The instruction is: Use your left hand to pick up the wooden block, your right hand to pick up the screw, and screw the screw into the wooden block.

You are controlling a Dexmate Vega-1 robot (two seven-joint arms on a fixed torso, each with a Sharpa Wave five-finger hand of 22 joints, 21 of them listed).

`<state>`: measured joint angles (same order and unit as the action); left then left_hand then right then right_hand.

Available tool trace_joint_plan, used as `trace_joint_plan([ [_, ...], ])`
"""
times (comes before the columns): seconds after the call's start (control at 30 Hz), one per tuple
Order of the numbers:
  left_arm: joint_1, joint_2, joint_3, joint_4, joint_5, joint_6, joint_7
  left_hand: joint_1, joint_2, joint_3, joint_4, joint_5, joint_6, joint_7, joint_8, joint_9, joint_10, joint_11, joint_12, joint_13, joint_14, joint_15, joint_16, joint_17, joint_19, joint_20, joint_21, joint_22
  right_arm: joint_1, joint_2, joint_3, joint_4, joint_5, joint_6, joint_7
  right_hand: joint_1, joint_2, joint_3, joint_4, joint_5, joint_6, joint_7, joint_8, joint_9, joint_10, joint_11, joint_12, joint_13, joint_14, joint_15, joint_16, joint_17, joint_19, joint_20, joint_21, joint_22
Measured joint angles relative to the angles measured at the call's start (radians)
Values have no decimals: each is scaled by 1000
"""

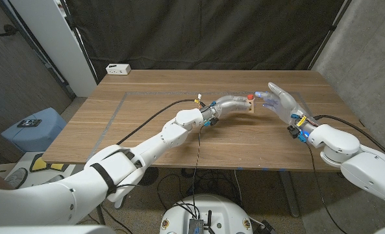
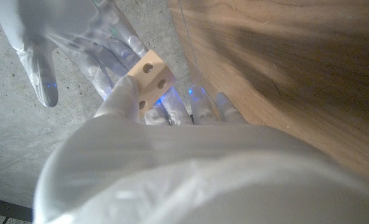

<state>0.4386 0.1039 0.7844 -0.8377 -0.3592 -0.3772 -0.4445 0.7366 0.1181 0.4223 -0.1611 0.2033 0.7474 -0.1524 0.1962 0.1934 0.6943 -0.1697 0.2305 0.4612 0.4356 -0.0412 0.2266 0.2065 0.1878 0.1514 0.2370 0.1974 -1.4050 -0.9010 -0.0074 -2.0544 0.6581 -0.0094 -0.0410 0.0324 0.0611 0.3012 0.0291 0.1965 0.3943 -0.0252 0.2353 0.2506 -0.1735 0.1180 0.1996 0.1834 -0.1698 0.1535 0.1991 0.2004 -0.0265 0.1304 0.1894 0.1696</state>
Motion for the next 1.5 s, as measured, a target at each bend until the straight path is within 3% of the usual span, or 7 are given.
trace_joint_plan([
  [0.4, 13, 11, 2, -30, 1, 15, 8, 1, -1, 0, 0, -3, 0, 0, 0, 0, 0, 0, 0, 0, 0, 0, 0, 0, 0, 0, 0, 0, 37, 5, -33, 28, -3, 25, 15, 9, 1, 0, 0, 0, -43, -11, -23, -5, 0, 0, -4, 0, -6, 6, 0, 0, 0, 0, 0, 0],
  [0.67, 19, 18, 4, -45, 2, 20, 12, 1, -1, 0, 0, 0, 0, 0, -1, 4, 0, 0, 0, 0, 0, 0, 0, 0, 0, 0, 0, 0, 55, 4, -52, 39, -2, 34, 26, 12, -2, 0, 0, 0, -64, -4, -36, -9, 0, 0, -4, 0, -6, 6, 0, 0, -4, 4, 0, 0],
  [1.5, 32, 55, 21, -125, 41, 53, 52, 5, -6, 0, 0, 0, 0, 0, 4, -1, 0, 0, 0, 0, 0, 0, 0, 0, 0, 0, 0, 0, 85, -27, -83, 53, 7, 36, 44, 12, -2, -3, -3, 0, -71, -4, -40, -19, 0, 0, -7, 0, -6, 5, 0, 0, -5, 5, 0, 0],
])
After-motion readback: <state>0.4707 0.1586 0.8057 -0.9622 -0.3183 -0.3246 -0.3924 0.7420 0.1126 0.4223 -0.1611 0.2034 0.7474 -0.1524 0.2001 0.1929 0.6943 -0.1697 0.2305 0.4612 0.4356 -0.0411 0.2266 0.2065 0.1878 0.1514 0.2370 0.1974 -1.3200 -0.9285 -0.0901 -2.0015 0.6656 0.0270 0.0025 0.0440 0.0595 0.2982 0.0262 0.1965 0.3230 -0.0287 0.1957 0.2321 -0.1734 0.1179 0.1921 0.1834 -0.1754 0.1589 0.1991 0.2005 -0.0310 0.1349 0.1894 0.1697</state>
